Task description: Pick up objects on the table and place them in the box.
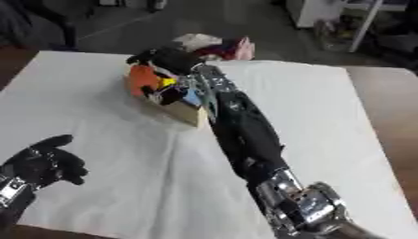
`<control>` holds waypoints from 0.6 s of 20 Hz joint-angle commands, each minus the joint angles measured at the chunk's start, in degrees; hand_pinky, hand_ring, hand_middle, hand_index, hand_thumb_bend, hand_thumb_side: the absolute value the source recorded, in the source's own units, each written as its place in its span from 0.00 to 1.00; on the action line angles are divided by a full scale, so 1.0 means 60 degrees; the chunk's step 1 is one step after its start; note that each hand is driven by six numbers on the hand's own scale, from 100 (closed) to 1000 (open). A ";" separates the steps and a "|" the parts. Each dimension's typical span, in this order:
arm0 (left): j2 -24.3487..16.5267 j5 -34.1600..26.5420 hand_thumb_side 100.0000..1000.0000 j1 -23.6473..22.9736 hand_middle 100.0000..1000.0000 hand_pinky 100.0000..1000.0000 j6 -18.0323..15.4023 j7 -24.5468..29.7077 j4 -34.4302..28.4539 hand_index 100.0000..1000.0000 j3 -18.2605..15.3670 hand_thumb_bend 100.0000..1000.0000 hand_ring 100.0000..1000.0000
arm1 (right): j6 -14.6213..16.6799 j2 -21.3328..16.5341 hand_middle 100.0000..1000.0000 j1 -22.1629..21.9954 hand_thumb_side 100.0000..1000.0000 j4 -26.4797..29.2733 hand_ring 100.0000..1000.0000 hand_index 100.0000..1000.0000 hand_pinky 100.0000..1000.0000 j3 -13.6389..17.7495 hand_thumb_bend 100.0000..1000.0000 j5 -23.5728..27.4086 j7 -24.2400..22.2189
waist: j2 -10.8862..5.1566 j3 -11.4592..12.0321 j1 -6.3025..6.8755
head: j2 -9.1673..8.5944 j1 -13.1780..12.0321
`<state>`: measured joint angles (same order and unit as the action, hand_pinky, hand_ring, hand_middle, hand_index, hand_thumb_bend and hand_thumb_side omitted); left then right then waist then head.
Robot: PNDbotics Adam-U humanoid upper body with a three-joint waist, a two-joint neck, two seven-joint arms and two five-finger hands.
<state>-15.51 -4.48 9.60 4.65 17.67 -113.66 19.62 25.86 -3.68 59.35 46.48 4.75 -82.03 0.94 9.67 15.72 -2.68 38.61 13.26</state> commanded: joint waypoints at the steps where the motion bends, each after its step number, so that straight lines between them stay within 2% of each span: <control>1: -0.0003 -0.0046 0.80 0.0122 0.60 0.62 -0.0007 0.0013 -0.0155 0.92 0.0012 0.00 0.65 | -0.1143 -0.0108 0.71 0.0196 0.04 -0.0267 0.68 0.93 0.81 0.0265 0.00 -0.0882 0.1082 | -0.0115 0.0021 0.0022 | -0.0166 0.0029; 6: -0.0009 -0.0057 0.80 0.0126 0.60 0.62 0.0007 0.0010 -0.0155 0.92 0.0009 0.00 0.65 | -0.2939 -0.0251 0.71 0.0132 0.01 -0.0806 0.67 0.93 0.80 0.0708 0.00 -0.1321 0.2078 | -0.0130 0.0011 0.0009 | -0.0230 -0.0025; 9: -0.0007 -0.0066 0.80 0.0130 0.60 0.62 -0.0002 0.0002 -0.0155 0.92 0.0002 0.00 0.65 | -0.3621 -0.0317 0.74 0.0110 0.00 -0.0984 0.67 0.94 0.79 0.0834 0.00 -0.1220 0.2659 | -0.0134 0.0006 0.0023 | -0.0251 -0.0042; 12: -0.0001 -0.0063 0.80 0.0114 0.60 0.62 -0.0004 -0.0004 -0.0155 0.92 -0.0007 0.00 0.65 | -0.3988 -0.0402 0.83 0.0097 0.00 -0.1161 0.73 0.97 0.81 0.0861 0.00 -0.1102 0.3073 | -0.0137 -0.0011 0.0039 | -0.0269 -0.0064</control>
<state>-15.30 -4.50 9.64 4.69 17.70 -113.66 19.61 3.04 -4.61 58.91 39.30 9.57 -89.01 18.25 9.70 15.66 -2.88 37.72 13.06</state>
